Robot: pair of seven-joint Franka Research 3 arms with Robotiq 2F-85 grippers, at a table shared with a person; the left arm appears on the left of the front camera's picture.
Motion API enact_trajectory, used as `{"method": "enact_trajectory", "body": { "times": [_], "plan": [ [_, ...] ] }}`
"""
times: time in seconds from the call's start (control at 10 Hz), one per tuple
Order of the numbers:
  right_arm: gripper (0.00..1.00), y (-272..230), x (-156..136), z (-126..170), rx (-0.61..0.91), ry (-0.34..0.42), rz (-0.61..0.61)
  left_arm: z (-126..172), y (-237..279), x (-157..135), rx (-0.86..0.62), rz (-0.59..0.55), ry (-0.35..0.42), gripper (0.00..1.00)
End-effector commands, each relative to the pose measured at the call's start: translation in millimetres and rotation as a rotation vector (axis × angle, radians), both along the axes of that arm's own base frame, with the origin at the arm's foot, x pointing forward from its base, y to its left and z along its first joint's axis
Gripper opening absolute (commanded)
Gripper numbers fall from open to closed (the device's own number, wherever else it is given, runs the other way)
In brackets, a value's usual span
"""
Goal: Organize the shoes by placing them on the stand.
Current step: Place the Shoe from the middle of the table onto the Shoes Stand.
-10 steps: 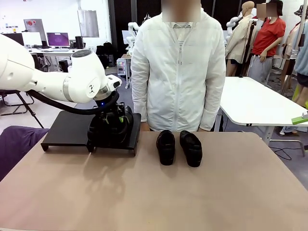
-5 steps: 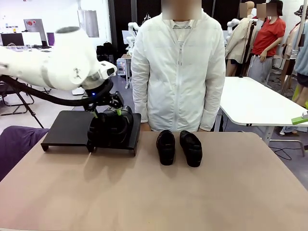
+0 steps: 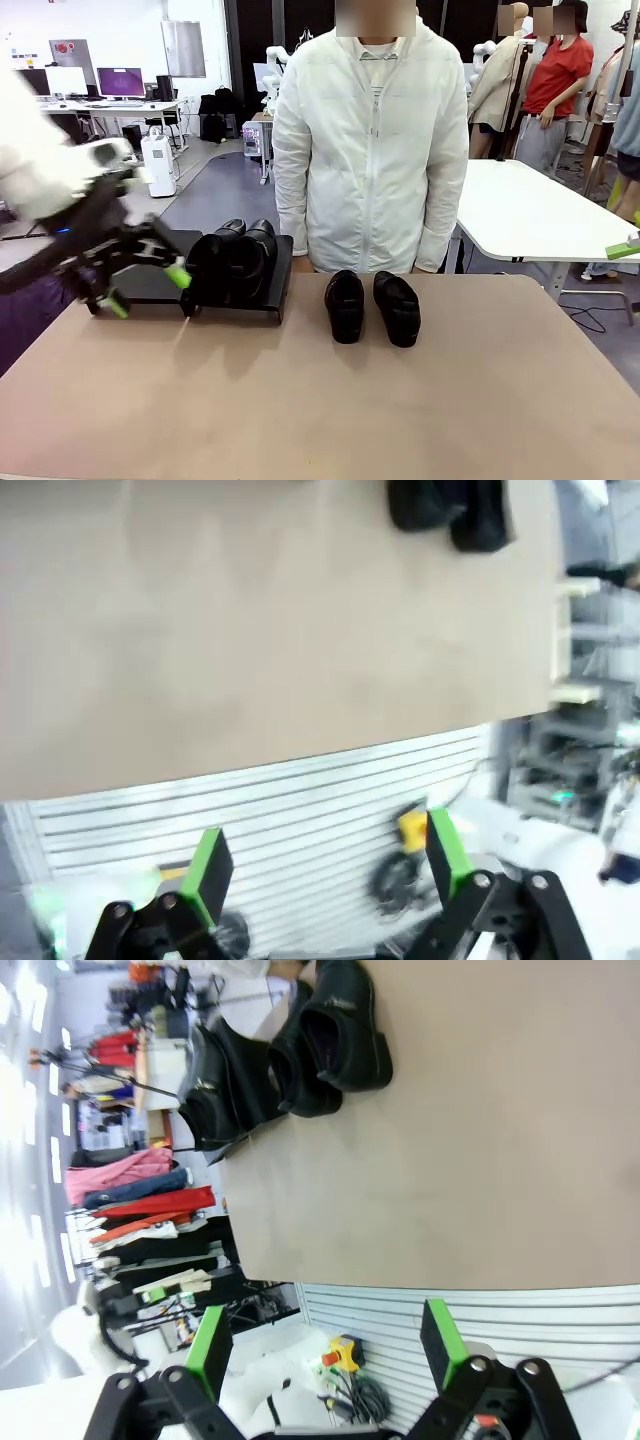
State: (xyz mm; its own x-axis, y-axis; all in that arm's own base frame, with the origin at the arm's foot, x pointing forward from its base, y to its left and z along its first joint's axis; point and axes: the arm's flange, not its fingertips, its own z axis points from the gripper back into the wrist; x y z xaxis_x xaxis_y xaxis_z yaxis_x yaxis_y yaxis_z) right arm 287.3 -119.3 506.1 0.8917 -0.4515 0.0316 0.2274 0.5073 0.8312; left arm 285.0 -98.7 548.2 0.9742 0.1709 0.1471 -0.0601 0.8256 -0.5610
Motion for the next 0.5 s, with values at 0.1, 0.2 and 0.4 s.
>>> {"method": "enact_trajectory", "body": {
  "times": [0.1,0.2,0.4],
  "plan": [
    [1.00,-1,1,1,0.013,-0.028,0.008,-7,159,-49,-0.419,0.144,-0.063,1.00],
    [1.00,-1,1,1,0.013,-0.028,0.008,-26,198,-44,-0.544,0.124,-0.032,1.00],
    [1.00,-1,1,1,0.013,-0.028,0.008,27,173,-52,-0.430,0.168,-0.074,1.00]
  ]
}}
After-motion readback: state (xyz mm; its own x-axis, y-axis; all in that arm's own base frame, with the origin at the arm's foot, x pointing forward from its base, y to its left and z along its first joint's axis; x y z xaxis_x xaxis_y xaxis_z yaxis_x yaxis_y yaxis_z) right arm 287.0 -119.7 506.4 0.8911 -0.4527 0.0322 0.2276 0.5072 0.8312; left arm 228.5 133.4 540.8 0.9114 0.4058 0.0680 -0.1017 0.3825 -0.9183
